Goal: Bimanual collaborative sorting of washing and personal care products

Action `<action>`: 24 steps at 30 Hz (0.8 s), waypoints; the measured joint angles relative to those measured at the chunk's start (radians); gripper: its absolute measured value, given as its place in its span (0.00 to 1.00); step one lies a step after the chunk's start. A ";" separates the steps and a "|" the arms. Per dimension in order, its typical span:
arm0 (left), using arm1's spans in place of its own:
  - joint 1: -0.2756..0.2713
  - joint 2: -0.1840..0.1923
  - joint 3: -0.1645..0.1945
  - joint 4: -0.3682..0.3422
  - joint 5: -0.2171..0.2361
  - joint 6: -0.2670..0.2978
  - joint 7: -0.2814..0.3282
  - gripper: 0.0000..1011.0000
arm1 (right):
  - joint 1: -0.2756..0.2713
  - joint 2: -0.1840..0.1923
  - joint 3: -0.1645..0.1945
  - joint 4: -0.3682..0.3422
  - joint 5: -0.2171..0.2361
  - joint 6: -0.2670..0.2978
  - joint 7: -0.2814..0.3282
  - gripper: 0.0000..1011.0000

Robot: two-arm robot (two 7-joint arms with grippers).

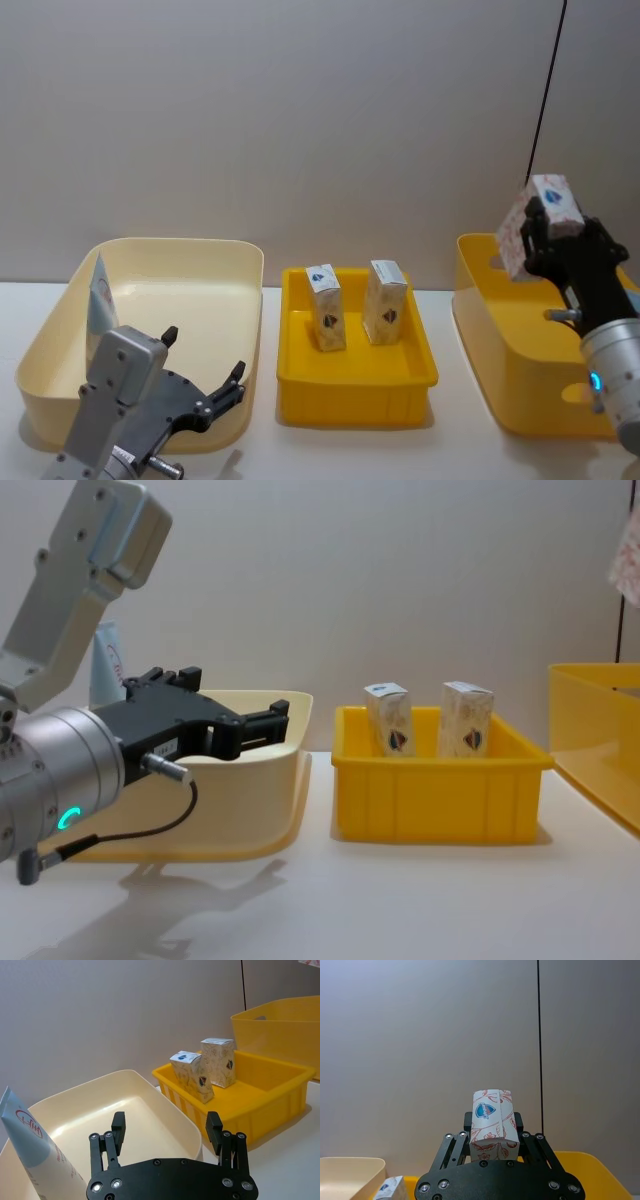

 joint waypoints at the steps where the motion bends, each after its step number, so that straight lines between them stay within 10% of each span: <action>1: 0.000 0.000 0.000 0.000 0.000 0.000 0.000 0.99 | -0.005 0.002 0.004 -0.006 0.000 0.005 -0.001 0.41; 24: 0.000 0.000 0.000 0.000 0.000 0.000 0.000 0.99 | -0.051 0.011 0.042 -0.014 -0.056 0.141 -0.067 0.41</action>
